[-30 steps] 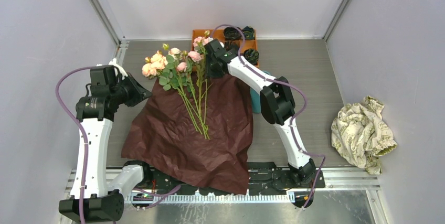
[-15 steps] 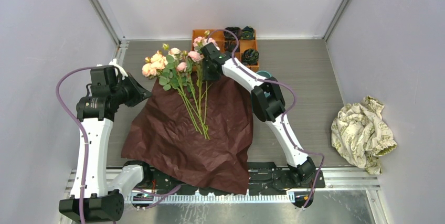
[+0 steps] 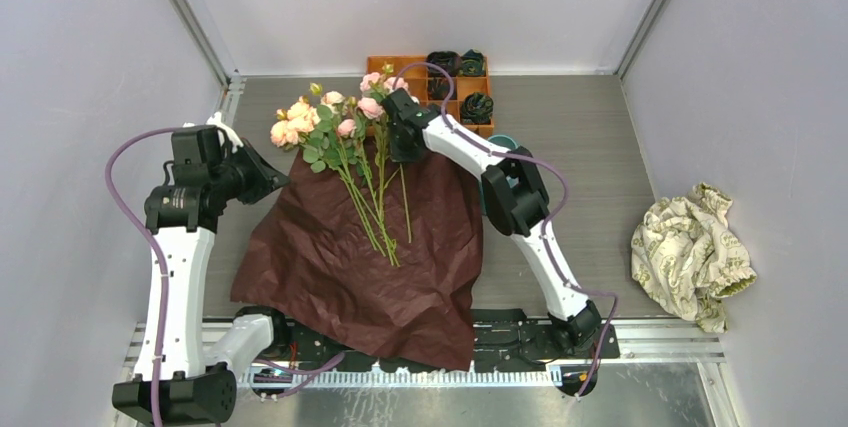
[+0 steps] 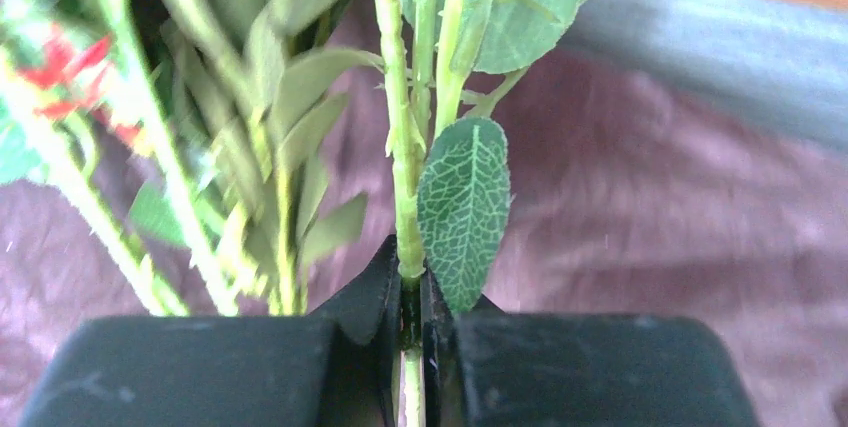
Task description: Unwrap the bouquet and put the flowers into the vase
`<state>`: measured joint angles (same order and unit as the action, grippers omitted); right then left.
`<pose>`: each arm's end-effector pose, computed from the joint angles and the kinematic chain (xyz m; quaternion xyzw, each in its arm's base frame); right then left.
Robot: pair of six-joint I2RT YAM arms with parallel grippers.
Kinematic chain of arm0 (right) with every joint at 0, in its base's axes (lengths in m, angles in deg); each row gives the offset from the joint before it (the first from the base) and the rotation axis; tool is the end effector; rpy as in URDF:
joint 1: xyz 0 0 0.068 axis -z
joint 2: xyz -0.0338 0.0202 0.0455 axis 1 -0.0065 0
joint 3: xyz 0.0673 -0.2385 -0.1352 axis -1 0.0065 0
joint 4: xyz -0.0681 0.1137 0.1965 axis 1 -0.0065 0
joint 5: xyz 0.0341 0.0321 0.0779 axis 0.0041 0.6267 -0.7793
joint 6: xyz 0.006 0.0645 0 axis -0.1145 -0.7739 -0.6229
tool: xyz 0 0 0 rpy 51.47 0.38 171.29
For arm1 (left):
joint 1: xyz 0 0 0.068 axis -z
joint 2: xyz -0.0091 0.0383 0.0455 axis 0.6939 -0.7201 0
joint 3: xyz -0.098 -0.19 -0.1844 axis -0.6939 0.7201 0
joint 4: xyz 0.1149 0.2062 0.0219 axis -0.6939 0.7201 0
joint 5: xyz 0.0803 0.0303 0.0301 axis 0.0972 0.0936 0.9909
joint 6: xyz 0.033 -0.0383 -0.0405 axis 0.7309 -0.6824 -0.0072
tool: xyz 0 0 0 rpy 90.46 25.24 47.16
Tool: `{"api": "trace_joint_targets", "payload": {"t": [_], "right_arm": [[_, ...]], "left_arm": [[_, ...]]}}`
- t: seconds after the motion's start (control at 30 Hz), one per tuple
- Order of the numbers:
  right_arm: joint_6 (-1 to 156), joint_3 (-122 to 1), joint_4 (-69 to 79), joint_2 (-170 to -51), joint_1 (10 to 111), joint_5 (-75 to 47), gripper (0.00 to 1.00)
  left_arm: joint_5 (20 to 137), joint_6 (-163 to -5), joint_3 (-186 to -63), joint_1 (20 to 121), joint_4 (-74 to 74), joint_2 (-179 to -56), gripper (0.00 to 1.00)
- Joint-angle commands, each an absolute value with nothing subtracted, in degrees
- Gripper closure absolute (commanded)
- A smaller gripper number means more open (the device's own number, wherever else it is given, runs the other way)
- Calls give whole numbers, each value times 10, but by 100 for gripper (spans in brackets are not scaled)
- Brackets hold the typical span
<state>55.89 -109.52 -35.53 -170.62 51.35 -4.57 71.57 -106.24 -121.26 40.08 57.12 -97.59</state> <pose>0.4138 0.3246 0.1761 -0.0769 0.9577 0.1407 0.2391 0.1549 -0.0031 0.3683 -0.2385 0.8722 -0.2233 0.3641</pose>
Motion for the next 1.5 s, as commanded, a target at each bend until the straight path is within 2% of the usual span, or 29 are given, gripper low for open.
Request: {"api": "trace_joint_targets", "payload": {"t": [0.0, 0.23, 0.33, 0.53, 0.67, 0.9, 1.17, 1.33, 1.47], "right_arm": [[601, -1056, -328, -1532, 469, 5, 99], [663, -993, -343, -1341, 414, 104, 99], [696, -936, -307, -1252, 407, 134, 99], [834, -762, -127, -1076, 403, 248, 99], [944, -654, 19, -1006, 407, 326, 99], [1003, -585, 159, -986, 457, 359, 99], [1015, -653, 166, -1024, 483, 343, 99], [1015, -666, 167, -1042, 493, 340, 99], [1004, -639, 181, -1042, 496, 339, 99]], "left_arm": [[717, -1054, -1223, 401, 556, -957, 96], [700, -1062, -1215, 401, 545, -941, 96], [681, -1065, -1212, 402, 537, -938, 96], [634, -1085, -1207, 402, 501, -911, 95], [606, -1098, -1215, 410, 453, -882, 94], [572, -1100, -1306, 414, 436, -883, 92], [566, -1099, -1410, 430, 448, -958, 93], [614, -1085, -1600, 434, 519, -1063, 95], [747, -1060, -1790, 469, 631, -1170, 97]]}}
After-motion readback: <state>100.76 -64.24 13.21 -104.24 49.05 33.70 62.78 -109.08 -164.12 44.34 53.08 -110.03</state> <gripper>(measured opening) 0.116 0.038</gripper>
